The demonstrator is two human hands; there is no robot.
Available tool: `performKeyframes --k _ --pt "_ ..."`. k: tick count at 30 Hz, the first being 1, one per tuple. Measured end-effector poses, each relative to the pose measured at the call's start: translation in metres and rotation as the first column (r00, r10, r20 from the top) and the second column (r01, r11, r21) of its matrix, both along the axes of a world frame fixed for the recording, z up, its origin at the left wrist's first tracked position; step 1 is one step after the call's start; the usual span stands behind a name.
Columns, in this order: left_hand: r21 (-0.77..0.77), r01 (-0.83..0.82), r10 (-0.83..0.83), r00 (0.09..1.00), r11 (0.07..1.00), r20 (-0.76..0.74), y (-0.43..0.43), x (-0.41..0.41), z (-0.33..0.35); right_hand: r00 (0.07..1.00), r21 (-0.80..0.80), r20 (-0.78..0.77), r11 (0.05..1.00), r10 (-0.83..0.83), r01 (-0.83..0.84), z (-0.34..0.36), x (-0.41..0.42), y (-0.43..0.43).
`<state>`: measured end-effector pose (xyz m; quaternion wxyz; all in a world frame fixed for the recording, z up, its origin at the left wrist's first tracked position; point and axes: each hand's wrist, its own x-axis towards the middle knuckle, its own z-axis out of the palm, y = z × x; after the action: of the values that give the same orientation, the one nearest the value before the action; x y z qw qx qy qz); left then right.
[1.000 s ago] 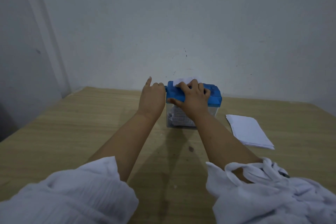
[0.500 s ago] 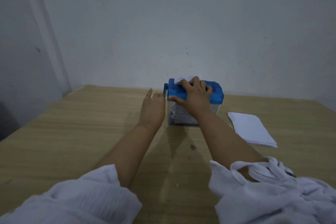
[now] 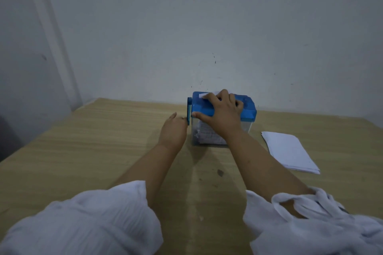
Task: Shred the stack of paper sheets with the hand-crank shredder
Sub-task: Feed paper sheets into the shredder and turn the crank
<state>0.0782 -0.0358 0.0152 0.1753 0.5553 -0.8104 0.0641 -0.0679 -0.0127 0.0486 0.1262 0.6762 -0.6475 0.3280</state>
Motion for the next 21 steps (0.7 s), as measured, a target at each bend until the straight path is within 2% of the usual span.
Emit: performKeyframes --k 7,12,14,16,18,20,21 --pt "0.114 -0.067 0.079 0.991 0.991 -0.104 -0.028 -0.004 0.004 1.000 -0.032 0.000 0.999 -0.001 0.001 -0.001 0.000 -0.002" --pt "0.197 -0.049 0.101 0.959 0.979 -0.264 -0.042 -0.007 0.019 1.000 -0.068 -0.004 0.998 -0.002 0.002 -0.003 0.000 -0.005" --pt "0.184 -0.035 0.104 0.919 0.982 -0.379 -0.047 -0.007 0.018 1.000 -0.067 -0.013 0.998 -0.006 0.005 -0.002 -0.001 -0.007" --pt "0.184 -0.029 0.124 0.841 0.982 -0.527 -0.050 -0.008 0.016 1.000 -0.057 -0.017 0.998 -0.008 0.007 -0.003 -0.003 -0.007" --pt "0.252 0.001 0.181 0.695 0.968 -0.696 -0.050 -0.011 0.014 1.000 -0.057 -0.024 0.998 0.000 -0.001 -0.004 -0.003 -0.007" --pt "0.369 0.043 0.312 0.449 0.928 -0.837 -0.046 -0.017 0.013 1.000 -0.058 -0.029 0.998 0.011 -0.012 -0.005 -0.004 -0.006" --pt "0.430 0.057 0.399 0.283 0.901 -0.872 -0.041 -0.020 0.014 0.999 -0.052 -0.036 0.998 0.018 -0.019 -0.004 -0.005 -0.004"
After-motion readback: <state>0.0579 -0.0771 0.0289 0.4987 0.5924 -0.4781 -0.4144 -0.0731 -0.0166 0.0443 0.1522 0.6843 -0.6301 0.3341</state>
